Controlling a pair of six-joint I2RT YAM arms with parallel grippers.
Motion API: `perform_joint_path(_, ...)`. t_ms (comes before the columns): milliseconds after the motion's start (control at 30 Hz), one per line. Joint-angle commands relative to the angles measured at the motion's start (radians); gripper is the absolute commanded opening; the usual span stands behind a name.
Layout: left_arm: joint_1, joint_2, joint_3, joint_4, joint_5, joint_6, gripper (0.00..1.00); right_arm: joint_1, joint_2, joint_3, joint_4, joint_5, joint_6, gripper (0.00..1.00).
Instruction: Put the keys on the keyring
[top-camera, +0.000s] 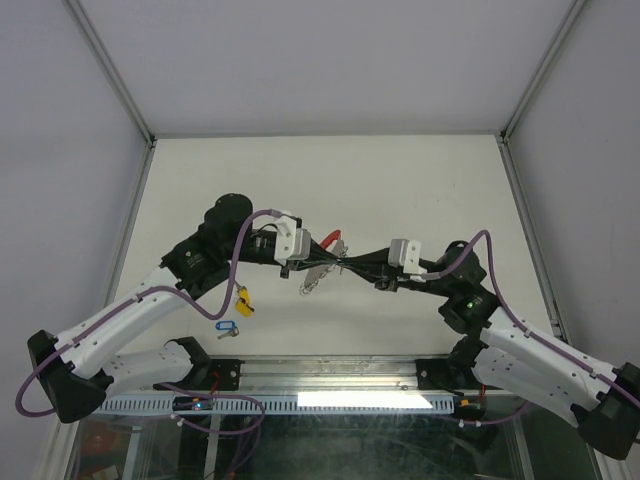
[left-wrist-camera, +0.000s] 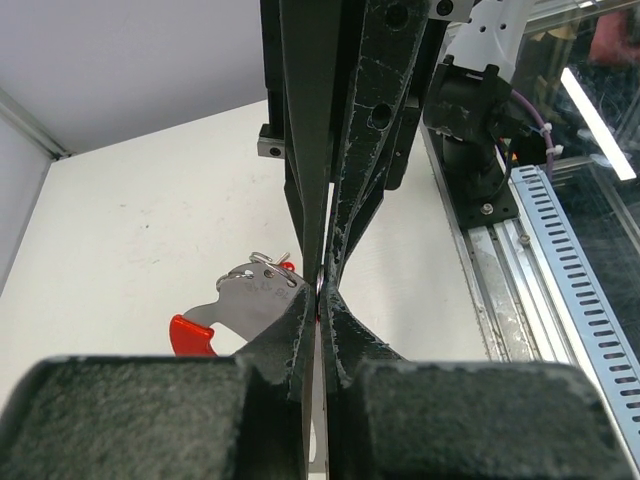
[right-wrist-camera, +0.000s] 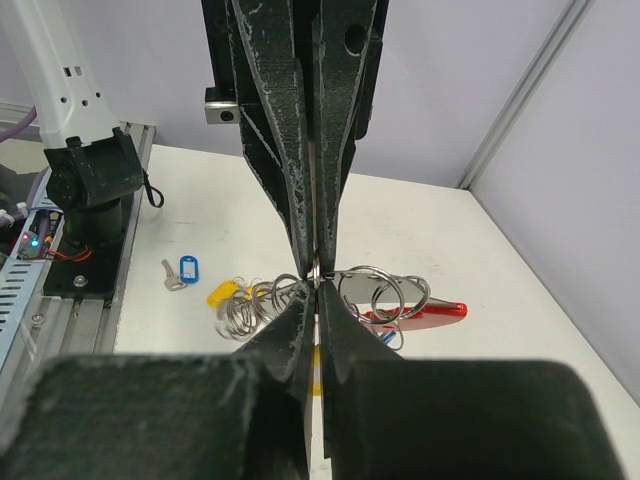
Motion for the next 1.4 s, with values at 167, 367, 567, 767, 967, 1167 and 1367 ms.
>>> perform_joint_path(167, -0.028, 0.001, 0.023, 0.041, -0.039, 0.043, 0.00, 0.013, -0.019, 0.074, -0.038, 0.031, -0.053, 0.07)
perform_joint_path(367, -0.028, 0.010, 0.036, 0.009, -0.037, 0.056, 0.00, 0.013, -0.008, 0.088, -0.088, 0.036, -0.086, 0.10)
perform_joint_path(567, -0.029, 0.022, 0.054, -0.019, -0.036, 0.068, 0.00, 0.013, -0.006, 0.089, -0.107, 0.047, -0.103, 0.12)
perform_joint_path(767, -0.032, 0.036, 0.072, -0.056, -0.043, 0.090, 0.00, 0.013, -0.012, 0.092, -0.137, 0.055, -0.126, 0.11)
perform_joint_path(967, -0.035, 0.054, 0.091, -0.087, -0.052, 0.107, 0.00, 0.013, -0.016, 0.109, -0.195, 0.056, -0.163, 0.13)
perform_joint_path(1167, -0.039, 0.069, 0.110, -0.112, -0.055, 0.125, 0.00, 0.012, -0.027, 0.126, -0.263, 0.056, -0.205, 0.16)
perform_joint_path(1367, -0.042, 0.075, 0.114, -0.118, -0.056, 0.131, 0.00, 0.013, -0.024, 0.146, -0.329, 0.052, -0.234, 0.10)
